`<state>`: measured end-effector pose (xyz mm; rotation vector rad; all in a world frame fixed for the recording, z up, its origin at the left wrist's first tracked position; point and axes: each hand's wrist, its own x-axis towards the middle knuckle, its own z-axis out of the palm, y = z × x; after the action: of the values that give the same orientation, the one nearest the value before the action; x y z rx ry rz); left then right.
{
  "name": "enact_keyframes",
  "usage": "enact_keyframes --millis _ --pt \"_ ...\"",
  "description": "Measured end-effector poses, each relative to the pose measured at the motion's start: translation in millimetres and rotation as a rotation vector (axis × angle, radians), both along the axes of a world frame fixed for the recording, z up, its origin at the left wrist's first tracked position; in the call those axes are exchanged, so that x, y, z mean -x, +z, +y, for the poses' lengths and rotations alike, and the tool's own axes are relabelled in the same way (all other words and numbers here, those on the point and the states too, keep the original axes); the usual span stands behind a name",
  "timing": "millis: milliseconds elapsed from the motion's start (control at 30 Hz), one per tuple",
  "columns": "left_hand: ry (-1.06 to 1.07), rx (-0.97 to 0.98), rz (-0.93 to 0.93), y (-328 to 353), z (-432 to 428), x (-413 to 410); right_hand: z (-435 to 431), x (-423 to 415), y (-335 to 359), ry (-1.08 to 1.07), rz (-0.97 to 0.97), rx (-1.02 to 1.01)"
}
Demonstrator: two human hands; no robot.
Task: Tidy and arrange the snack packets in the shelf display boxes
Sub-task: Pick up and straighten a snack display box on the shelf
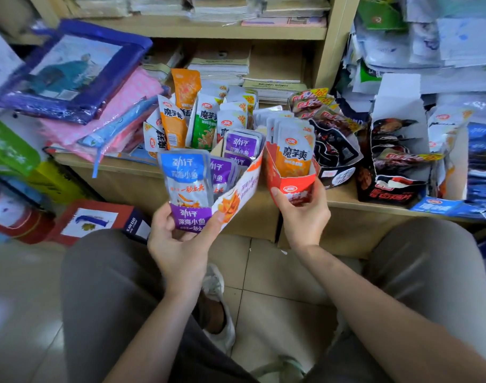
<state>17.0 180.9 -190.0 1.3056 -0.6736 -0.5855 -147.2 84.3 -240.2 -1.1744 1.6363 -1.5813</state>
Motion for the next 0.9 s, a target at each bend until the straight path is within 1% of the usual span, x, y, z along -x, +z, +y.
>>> enact_keyframes --millis 167,333,400,533,567,633,733,800,900 --pt "0.059 0.008 -0.018 1.4 6.8 -13.1 -31.2 -15.6 -9.5 0.097 0.128 -0.01" --pt "0.099 0.018 0.006 2.4 6.6 -17.0 -53.4 -20.4 -12.1 0.057 0.342 -0.048" --pt "0.105 0.016 0.011 2.3 7.3 -16.2 -60.8 -18.5 -11.9 0.125 0.372 -0.037" --pt "0.095 0.013 0.023 0.8 5.6 -12.0 -57.5 -4.6 -16.9 0.376 0.389 -0.025" --pt "0.089 0.014 0.027 0.1 4.7 -10.9 -51.9 0.0 -17.5 0.381 0.384 -0.01" --pt "0.077 0.012 0.026 -0.7 3.0 -8.7 -37.5 11.6 -16.0 0.271 0.369 0.069" --pt "0.054 0.008 0.017 -1.1 0.8 -4.5 -17.7 34.5 -11.2 -0.055 0.326 0.191" --pt "0.031 0.006 0.013 -0.5 -0.5 0.3 -13.8 50.0 -10.4 -0.178 0.262 0.157" --pt "-0.012 0.014 0.002 -0.2 -2.3 9.1 -19.6 64.2 -14.3 -0.143 0.185 0.002"
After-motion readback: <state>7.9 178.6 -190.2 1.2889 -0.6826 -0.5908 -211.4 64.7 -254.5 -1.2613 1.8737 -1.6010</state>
